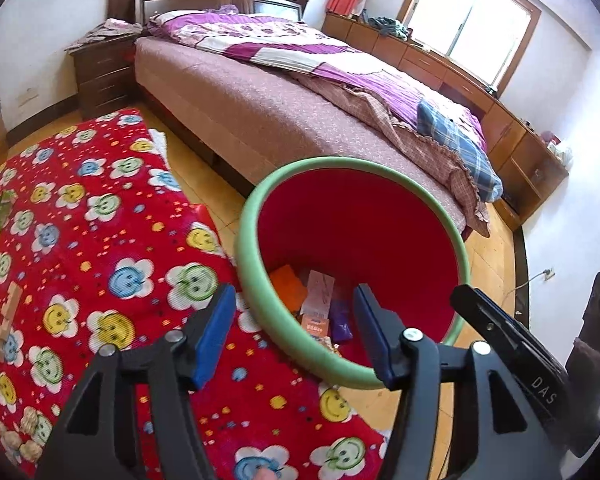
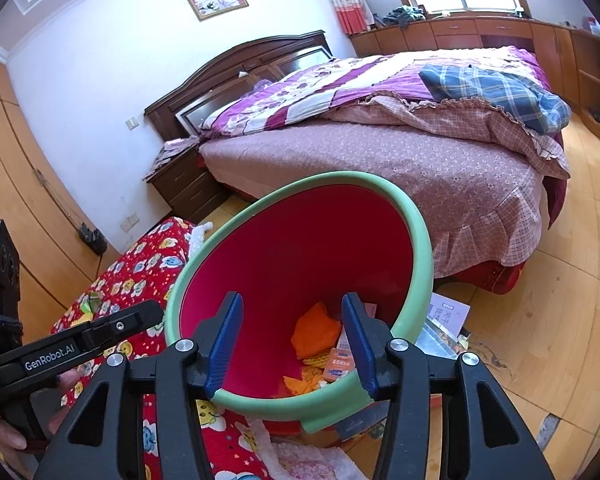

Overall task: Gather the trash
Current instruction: 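Move both open tools back over the bedspread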

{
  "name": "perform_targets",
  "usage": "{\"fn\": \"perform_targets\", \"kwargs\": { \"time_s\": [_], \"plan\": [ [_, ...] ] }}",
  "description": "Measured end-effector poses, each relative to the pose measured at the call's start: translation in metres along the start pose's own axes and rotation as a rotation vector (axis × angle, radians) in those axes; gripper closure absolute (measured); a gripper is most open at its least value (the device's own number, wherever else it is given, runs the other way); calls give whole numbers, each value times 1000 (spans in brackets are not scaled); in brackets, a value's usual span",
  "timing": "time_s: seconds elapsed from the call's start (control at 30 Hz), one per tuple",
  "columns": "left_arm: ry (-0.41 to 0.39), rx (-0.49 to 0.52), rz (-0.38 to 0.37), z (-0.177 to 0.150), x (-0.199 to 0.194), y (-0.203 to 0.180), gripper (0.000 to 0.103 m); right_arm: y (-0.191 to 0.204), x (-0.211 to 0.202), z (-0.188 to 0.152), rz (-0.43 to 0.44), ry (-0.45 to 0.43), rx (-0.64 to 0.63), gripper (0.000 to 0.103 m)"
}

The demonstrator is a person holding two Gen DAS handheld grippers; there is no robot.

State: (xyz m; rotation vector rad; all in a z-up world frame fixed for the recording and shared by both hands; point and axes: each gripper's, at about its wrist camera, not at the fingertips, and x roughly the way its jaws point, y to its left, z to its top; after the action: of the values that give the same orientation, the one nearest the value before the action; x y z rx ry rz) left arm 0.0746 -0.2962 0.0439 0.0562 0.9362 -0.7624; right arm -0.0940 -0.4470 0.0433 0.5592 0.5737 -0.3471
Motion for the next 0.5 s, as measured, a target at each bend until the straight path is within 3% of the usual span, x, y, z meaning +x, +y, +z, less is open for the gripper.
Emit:
{"fn": "perform_targets", "kwargs": {
  "time_s": [0.5],
  "plan": [
    [-45,-61,81,-12,-35,39,34,26,-5,-5,13,8,-48,45]
  ]
}}
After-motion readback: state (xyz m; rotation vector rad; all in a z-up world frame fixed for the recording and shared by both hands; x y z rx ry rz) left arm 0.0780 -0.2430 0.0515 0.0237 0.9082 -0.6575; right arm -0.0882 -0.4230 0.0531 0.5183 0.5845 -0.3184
